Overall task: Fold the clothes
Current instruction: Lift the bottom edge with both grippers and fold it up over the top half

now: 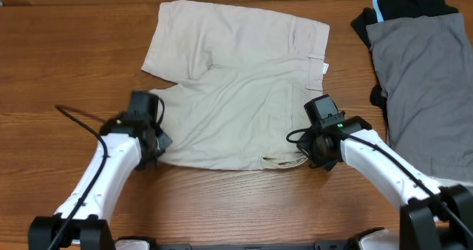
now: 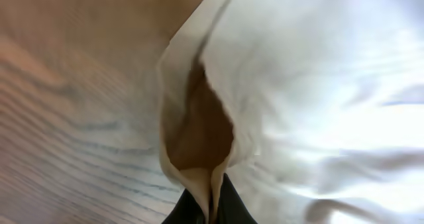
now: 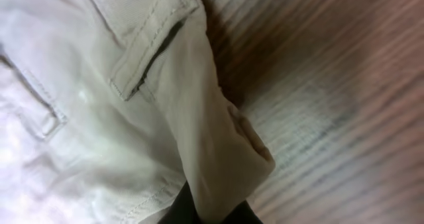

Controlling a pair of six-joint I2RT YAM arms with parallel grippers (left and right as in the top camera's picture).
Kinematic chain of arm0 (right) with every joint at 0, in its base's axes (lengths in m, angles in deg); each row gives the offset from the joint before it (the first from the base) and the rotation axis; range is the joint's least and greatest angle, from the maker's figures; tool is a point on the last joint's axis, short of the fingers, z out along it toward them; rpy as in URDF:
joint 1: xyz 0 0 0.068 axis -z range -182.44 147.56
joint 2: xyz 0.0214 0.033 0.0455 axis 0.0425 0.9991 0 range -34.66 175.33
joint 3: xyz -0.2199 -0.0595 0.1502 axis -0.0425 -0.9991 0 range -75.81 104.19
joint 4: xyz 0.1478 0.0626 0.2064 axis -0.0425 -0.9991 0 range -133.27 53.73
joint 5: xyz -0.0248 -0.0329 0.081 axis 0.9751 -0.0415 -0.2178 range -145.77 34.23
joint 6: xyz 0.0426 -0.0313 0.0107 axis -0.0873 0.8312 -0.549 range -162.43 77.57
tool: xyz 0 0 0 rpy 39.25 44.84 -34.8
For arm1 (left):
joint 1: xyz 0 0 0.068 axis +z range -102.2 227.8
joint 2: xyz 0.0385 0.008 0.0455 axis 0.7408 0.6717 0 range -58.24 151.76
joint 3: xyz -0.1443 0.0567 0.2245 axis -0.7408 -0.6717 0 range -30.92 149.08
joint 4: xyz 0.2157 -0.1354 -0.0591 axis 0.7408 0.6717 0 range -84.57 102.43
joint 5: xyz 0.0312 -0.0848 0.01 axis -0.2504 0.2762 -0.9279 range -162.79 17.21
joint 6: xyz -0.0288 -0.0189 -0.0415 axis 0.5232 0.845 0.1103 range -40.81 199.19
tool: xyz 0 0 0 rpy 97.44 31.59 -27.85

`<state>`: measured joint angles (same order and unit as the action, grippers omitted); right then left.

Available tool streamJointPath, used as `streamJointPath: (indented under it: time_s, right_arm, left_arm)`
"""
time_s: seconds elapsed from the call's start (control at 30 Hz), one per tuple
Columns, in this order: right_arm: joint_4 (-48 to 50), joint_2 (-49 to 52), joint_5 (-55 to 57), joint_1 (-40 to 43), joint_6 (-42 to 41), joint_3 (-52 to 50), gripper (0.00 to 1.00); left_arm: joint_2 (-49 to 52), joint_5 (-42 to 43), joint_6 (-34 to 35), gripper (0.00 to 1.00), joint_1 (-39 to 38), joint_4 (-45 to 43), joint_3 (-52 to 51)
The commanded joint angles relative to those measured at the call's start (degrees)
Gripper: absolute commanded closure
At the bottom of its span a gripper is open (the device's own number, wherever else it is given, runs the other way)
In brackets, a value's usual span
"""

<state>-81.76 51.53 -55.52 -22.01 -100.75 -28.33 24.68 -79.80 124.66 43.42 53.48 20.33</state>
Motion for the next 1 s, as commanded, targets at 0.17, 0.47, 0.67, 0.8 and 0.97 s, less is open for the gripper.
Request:
streamJointPath:
  time_s: [0.17,0.47,0.67,0.8,0.97]
  right_arm:
    - [-12.8,-17.6,1.1,1.6,4.9,4.6,0.96]
    - [-29.4,-28.0,1.0,3.6,7.4,14.5,0.96]
    - [-39.7,-31.0,-0.2,3.6,6.9,19.6,0.96]
    - [-42.1,-31.6,0.8,3.6,5.6,19.5,0.96]
    - [-41.0,-28.5,4.9,3.7,2.6,17.9,0.96]
  left_arm:
    - [-0.6,-6.1,-6.8,0.96,0.3,16.1,20.4]
    - [-4.5,-7.1,-7.2,0.96,0.3,25.0,27.0]
    - [-10.7,-8.8,-8.3,0.96,0.2,29.0,28.5]
    - [-14.7,-9.7,-8.3,0.96,0.2,26.7,28.7]
    - [-13.6,-8.0,-8.9,0.96,0.2,20.2,28.4]
